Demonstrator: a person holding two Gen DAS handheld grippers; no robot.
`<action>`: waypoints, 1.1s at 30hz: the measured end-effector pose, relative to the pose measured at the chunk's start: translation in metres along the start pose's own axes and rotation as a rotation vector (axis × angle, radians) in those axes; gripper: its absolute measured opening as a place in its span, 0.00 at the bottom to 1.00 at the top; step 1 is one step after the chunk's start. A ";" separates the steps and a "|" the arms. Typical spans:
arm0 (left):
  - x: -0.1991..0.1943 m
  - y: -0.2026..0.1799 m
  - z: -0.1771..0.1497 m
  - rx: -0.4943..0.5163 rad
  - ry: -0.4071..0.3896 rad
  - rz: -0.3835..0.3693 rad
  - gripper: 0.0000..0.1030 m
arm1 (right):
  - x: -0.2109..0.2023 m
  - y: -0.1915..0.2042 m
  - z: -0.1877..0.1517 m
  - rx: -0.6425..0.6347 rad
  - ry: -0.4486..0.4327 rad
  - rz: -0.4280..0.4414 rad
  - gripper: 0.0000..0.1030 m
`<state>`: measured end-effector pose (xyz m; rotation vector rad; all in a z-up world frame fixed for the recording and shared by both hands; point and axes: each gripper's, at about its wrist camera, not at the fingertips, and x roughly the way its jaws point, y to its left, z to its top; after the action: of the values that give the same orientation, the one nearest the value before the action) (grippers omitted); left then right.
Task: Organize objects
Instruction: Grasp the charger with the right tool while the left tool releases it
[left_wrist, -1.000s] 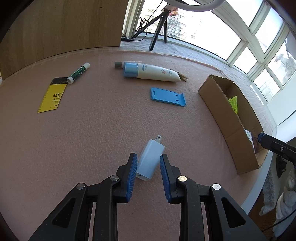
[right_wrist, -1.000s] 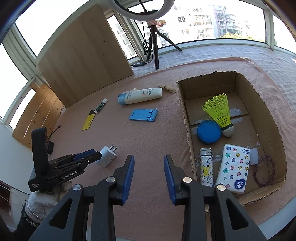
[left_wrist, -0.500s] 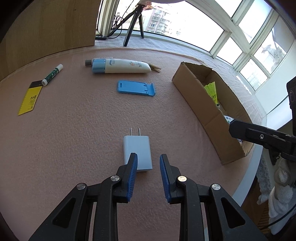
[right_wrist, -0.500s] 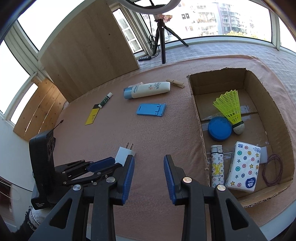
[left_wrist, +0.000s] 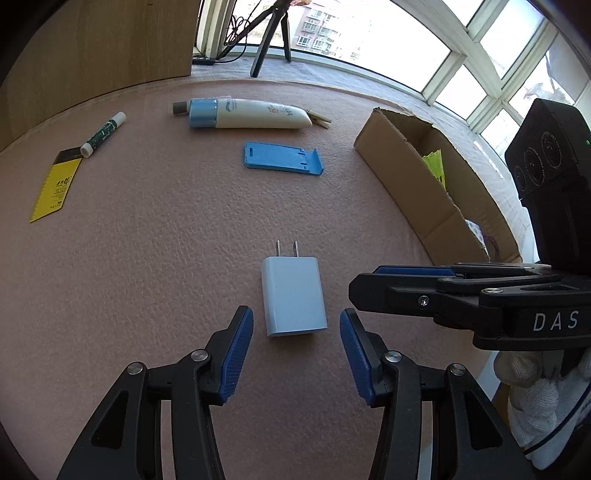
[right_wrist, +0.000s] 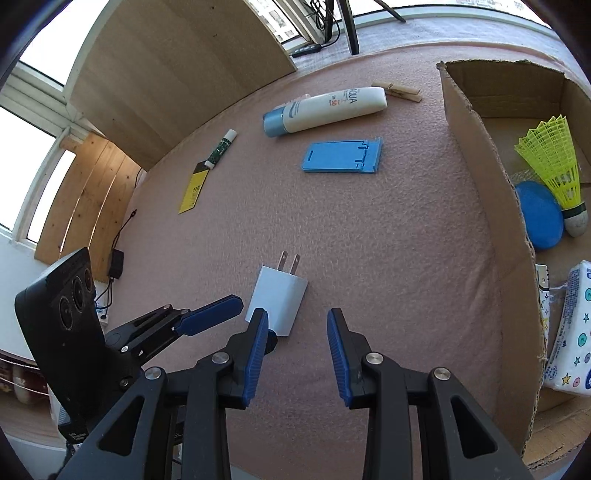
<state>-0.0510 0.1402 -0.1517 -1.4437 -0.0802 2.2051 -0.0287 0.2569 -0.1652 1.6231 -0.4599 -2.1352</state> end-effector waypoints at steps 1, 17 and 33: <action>0.001 0.000 0.000 0.002 0.000 -0.003 0.51 | 0.005 0.000 0.002 0.002 0.013 0.006 0.31; 0.009 -0.003 0.001 0.000 0.014 -0.033 0.41 | 0.043 0.003 0.015 0.007 0.113 0.057 0.31; -0.012 -0.037 0.010 0.066 -0.045 -0.052 0.40 | 0.001 0.000 0.012 -0.019 0.023 0.051 0.28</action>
<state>-0.0424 0.1699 -0.1253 -1.3424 -0.0594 2.1781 -0.0408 0.2565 -0.1633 1.6067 -0.4673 -2.0751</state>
